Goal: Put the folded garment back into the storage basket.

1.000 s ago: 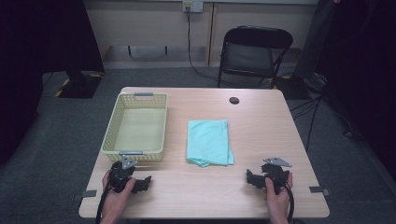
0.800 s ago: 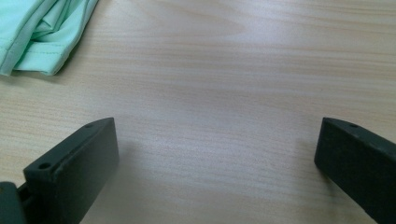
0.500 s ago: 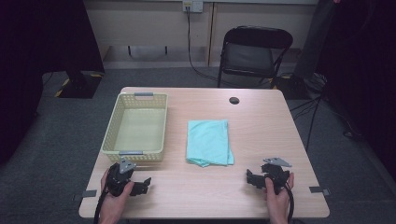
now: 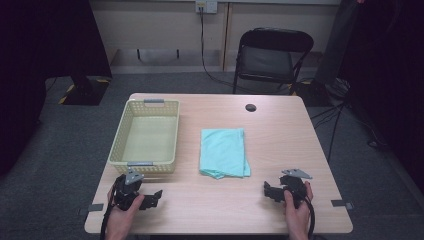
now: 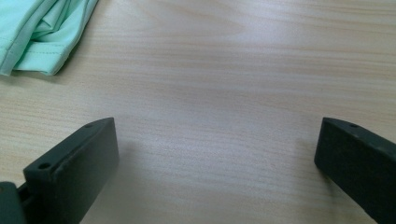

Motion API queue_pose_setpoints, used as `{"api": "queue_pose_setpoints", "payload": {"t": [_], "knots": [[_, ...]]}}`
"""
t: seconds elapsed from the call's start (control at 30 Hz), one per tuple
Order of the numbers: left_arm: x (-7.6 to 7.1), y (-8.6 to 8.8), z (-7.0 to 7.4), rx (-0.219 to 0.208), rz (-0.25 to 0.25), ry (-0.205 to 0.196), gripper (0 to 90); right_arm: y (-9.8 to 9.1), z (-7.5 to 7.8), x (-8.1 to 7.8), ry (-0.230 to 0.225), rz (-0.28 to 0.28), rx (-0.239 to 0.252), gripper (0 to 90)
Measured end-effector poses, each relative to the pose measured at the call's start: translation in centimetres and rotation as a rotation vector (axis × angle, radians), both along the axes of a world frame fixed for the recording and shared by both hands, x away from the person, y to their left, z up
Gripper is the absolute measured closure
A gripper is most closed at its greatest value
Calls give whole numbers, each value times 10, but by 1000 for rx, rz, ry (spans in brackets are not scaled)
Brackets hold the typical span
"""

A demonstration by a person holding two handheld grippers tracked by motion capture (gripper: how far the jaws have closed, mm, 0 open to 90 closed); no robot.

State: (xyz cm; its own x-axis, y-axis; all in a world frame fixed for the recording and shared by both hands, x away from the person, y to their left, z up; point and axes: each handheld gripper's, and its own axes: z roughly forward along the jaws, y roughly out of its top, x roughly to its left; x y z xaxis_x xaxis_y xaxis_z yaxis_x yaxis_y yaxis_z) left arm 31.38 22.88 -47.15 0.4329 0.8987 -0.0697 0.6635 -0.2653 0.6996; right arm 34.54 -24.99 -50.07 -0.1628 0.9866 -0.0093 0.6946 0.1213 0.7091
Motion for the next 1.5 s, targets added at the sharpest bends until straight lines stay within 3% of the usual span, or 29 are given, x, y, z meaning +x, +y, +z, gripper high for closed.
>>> {"api": "queue_pose_setpoints", "payload": {"t": [0.17, 0.47, 0.67, 0.83, 1.33, 1.5], "knots": [[-2, -7, 0, 0, -41, 17, 45, 0, 0, 0, 0, 0, 0, 0], [-5, -19, 5, 10, -104, -3, 45, 0, 0, 0, 0, 0, 0, 0], [-6, -18, 8, 3, -97, -8, 47, 0, 0, 0, 0, -5, 1, 0], [-4, -23, 14, 5, -72, -39, 55, 0, 0, 0, 0, -6, 1, 0], [0, -36, 25, 4, -94, -49, 45, 1, 0, 0, 0, -6, 1, 0], [3, -39, 29, -25, -86, -47, 38, 0, 0, 0, 0, -6, 1, 0]]}}
